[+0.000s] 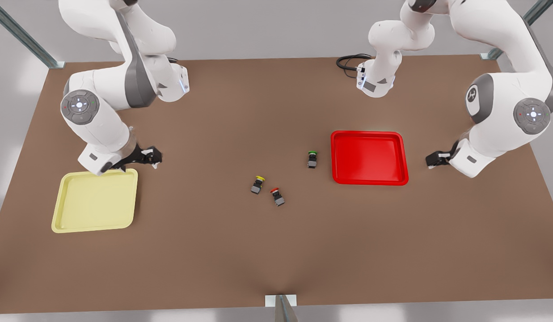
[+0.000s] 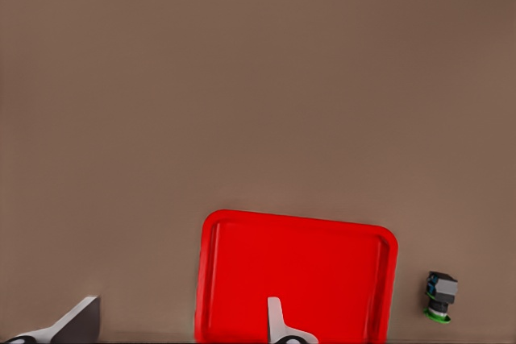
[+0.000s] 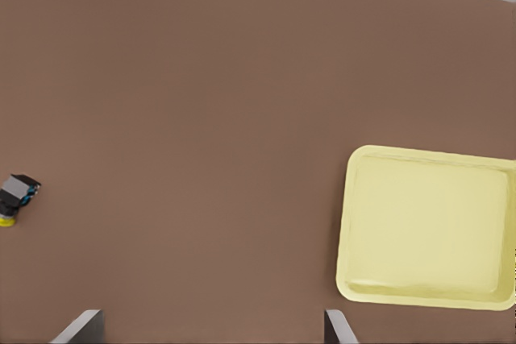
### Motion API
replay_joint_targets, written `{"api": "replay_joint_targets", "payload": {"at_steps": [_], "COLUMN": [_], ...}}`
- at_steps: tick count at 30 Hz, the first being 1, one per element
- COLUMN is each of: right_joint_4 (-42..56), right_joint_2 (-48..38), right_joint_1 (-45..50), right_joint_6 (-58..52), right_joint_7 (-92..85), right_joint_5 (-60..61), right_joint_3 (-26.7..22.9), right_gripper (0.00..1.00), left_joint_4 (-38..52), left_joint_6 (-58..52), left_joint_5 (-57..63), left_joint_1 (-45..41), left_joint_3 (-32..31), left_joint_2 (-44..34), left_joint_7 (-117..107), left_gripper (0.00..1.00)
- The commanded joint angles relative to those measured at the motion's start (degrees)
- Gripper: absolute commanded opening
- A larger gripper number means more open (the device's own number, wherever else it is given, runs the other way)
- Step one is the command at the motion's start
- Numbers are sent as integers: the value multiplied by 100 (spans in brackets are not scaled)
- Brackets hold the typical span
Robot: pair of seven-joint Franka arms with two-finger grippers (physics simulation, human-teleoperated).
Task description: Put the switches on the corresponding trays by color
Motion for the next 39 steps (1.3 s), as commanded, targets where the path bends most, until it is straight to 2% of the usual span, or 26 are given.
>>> {"api": "replay_joint_targets", "payload": {"at_steps": [1, 4, 8, 13, 19, 23, 26, 33, 36, 39], "right_joint_4": [-3, -29, -21, -3, -3, 6, -3, -3, 6, 6], "right_joint_2": [-4, 13, 101, 180, 198, 251, 259, 286, 286, 277], "right_joint_1": [99, 46, 81, 99, 107, 107, 116, 116, 116, 116], "right_joint_6": [-1, -10, -89, -80, -89, -63, -54, -54, -63, -80], "right_joint_7": [23, -39, -30, -22, 5, 40, 40, 31, 31, 31], "right_joint_5": [-10, -10, -10, -10, -10, -10, -10, -10, -10, -10], "right_joint_3": [6, 6, 6, 6, 15, 6, 6, 6, 6, 15], "right_gripper": [100, 100, 100, 100, 100, 100, 100, 100, 100, 100], "left_joint_4": [6, 32, 559, 788, 226, 76, 76, -38, -91, -363], "left_joint_6": [-6, -6, -77, -68, 371, 371, 521, 1312, 1391, 2111], "left_joint_5": [-15, 11, 55, 64, -15, -270, -305, -332, -710, -877], "left_joint_1": [-20, -187, -1663, -2666, -2938, -3369, -3378, -3676, -3764, -3808], "left_joint_3": [-1, -28, -63, -63, -133, -142, -142, -142, -133, -124], "left_joint_2": [-1, 78, 596, 877, 1273, 1229, 1527, 2161, 2389, 2468], "left_joint_7": [5, -13, -1436, -2518, -2509, -3510, -3924, -3862, -3818, -3801], "left_gripper": [100, 100, 100, 100, 100, 100, 100, 100, 100, 100]}}
